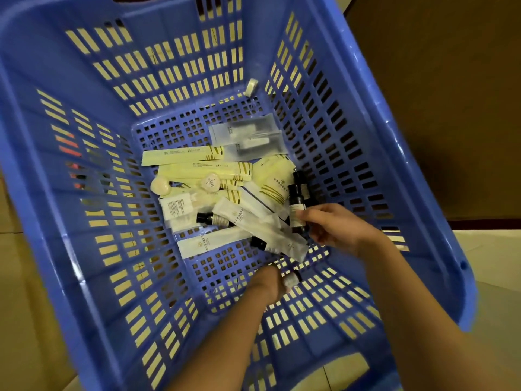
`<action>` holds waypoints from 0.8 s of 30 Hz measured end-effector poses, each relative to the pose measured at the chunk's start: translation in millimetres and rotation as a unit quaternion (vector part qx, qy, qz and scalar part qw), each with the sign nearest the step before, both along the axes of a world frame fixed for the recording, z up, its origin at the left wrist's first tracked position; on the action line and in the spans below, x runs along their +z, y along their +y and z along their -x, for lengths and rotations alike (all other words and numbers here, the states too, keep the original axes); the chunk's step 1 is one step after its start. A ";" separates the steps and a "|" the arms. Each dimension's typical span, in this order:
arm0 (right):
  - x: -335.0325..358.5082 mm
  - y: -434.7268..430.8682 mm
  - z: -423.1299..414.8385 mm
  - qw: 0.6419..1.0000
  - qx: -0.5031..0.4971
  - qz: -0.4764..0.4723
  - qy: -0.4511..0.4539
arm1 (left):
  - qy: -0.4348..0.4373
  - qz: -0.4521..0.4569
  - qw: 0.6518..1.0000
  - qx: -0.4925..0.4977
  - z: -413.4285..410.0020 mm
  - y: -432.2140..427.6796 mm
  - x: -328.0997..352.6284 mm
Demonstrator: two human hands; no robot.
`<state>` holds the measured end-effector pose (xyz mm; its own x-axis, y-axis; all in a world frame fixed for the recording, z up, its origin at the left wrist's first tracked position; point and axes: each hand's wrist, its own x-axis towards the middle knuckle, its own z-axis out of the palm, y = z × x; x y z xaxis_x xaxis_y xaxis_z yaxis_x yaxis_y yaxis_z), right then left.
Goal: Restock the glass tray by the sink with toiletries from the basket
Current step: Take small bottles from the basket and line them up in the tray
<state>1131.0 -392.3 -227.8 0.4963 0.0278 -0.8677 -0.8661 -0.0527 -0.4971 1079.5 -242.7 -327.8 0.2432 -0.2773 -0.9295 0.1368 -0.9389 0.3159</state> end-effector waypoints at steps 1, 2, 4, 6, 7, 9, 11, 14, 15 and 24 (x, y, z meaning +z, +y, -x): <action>0.2 1.0 1.0 1.000 -0.023 -0.008 0.003 | 0.006 0.013 1.000 0.016 0.0 2.4 -1.0; -0.8 1.5 1.7 0.999 -0.044 -0.016 0.007 | 0.028 0.019 0.998 0.049 -0.5 4.1 2.0; 0.0 3.5 2.0 0.996 -0.082 -0.035 0.012 | 0.060 0.032 0.994 0.088 -2.2 8.2 6.5; 3.1 5.7 1.5 0.993 -0.106 -0.048 0.010 | 0.080 0.016 0.994 0.067 -6.9 16.6 13.1; 5.4 7.4 1.0 0.993 -0.109 -0.044 0.009 | 0.080 0.012 0.995 0.051 -9.6 20.7 16.9; 9.2 11.7 0.3 0.994 -0.108 -0.024 0.003 | 0.069 -0.003 0.998 -0.008 -15.2 31.3 26.4; 15.4 16.8 0.8 0.995 -0.102 -0.009 -0.006 | 0.084 0.000 0.996 0.022 -23.7 39.3 41.2; 28.1 24.6 4.4 0.996 -0.078 0.008 -0.032 | 0.104 0.056 0.976 0.181 -41.1 47.7 71.9; 36.1 27.3 6.2 0.996 -0.073 0.012 -0.043 | 0.105 0.079 0.964 0.230 -47.2 51.0 84.9; 127.3 21.4 19.8 0.972 -0.170 -0.029 -0.158 | 0.148 0.311 0.765 0.544 -71.2 55.0 223.9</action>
<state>1111.2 -370.9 -100.5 0.7264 -0.1398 -0.6729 -0.6324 0.2472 -0.7341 1150.6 -187.7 -103.9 0.4491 -0.4713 -0.7591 0.8825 0.1014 0.4592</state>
